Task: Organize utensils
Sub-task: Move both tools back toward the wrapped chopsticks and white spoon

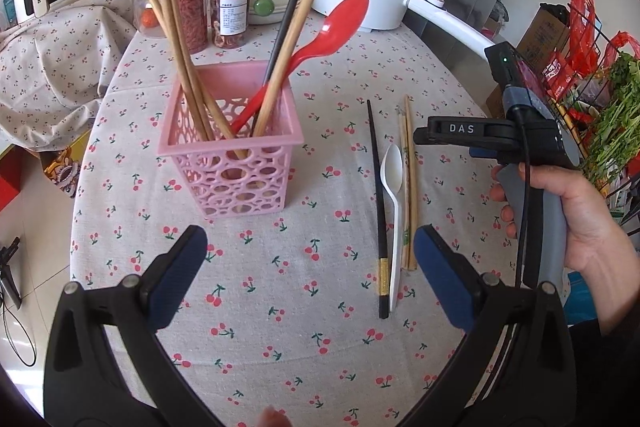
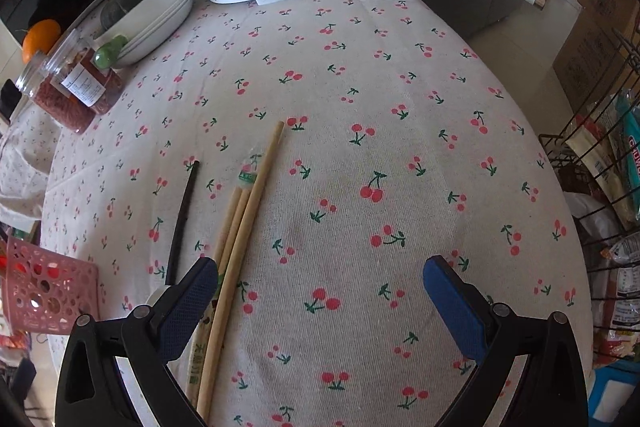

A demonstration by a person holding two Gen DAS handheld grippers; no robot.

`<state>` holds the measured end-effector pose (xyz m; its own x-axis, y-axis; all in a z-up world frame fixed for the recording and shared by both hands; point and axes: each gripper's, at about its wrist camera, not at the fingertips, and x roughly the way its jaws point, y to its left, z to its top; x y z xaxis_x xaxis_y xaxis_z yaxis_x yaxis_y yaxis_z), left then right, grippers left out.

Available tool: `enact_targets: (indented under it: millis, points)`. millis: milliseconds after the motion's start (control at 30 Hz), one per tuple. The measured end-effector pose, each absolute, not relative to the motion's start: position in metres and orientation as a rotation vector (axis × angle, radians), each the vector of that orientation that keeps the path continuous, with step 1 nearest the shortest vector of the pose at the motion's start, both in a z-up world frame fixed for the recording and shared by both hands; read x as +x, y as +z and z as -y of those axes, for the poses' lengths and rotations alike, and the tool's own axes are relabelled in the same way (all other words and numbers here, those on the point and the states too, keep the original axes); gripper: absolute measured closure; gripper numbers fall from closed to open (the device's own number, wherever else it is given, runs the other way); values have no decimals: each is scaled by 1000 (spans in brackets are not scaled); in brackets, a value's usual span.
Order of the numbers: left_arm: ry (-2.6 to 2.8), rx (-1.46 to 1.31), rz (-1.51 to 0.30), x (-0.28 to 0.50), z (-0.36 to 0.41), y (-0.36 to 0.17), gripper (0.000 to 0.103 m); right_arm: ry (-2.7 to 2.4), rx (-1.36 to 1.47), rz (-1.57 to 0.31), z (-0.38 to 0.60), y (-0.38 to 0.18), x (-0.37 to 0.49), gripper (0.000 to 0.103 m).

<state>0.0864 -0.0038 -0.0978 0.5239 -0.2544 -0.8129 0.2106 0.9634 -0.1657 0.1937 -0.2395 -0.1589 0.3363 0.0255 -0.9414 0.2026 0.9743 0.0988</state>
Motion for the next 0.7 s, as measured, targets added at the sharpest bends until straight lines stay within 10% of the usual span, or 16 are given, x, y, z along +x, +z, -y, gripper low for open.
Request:
enact_targets:
  millis: [567,700]
  points:
    - [-331,38,-957,81,33,-97,1,-84,7,-1310,230,-163,181,0]
    - [-355,56,-956,84,52,-95,1,-63,-6,-1316,242,-159,168,18]
